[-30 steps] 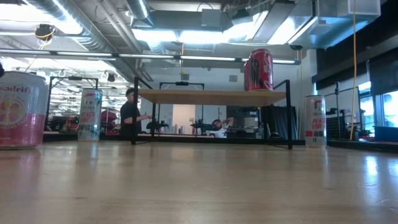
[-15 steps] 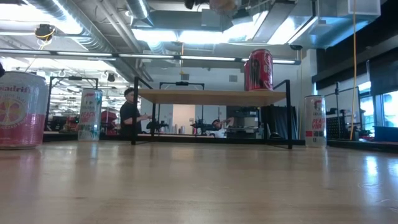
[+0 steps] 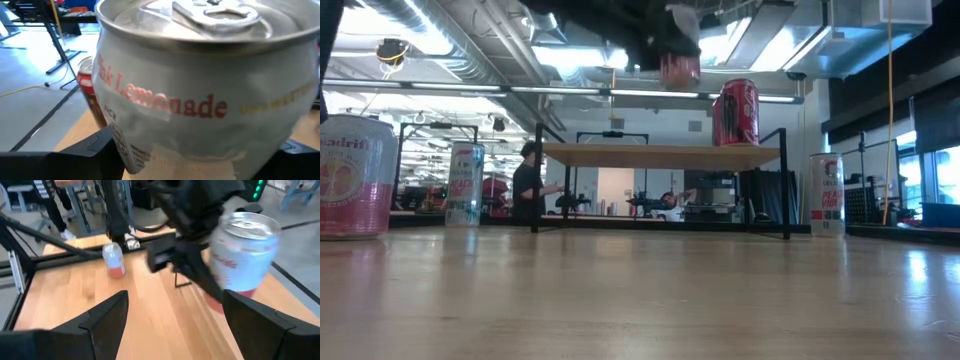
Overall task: Place canned beverage on shelf
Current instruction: Put the bottom pink soda can on the shelf
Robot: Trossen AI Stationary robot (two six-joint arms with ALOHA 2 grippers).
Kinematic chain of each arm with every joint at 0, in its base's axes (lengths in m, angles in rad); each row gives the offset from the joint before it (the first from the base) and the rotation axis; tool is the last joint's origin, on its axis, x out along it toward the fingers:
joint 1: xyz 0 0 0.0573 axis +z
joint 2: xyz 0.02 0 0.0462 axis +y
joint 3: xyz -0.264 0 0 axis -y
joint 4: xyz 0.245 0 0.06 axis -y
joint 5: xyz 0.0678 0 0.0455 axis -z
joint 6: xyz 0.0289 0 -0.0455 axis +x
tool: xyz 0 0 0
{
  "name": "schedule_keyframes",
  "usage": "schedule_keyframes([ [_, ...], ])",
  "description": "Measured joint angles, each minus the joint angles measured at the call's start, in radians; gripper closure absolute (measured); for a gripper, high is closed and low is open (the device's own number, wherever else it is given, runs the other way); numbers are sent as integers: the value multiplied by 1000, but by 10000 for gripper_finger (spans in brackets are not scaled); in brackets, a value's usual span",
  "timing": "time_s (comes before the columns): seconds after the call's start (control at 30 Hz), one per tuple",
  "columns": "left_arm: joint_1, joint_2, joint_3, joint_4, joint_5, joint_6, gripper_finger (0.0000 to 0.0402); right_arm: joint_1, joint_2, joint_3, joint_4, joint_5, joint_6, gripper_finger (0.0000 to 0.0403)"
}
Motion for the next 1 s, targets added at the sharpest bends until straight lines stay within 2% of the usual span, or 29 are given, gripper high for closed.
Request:
schedule_keyframes([
  [0.17, 75, 74, 0, 103, 55, -23, 125, 0, -23, 0, -85, 0, -1, 95],
  [0.37, 129, 186, 25, 181, 57, -50, 125, 0, -49, 1, -166, -11, -22, 95],
  [0.63, 157, 335, 221, 34, 80, -54, 125, 0, -54, 0, -228, -1, -23, 95],
  [0.83, 176, 354, 232, 9, 83, -24, 125, 0, -54, 0, -241, -1, 17, 95],
  [1.0, 188, 367, 232, -8, 141, -28, 125, 0, -54, 0, -240, -1, 42, 95],
])
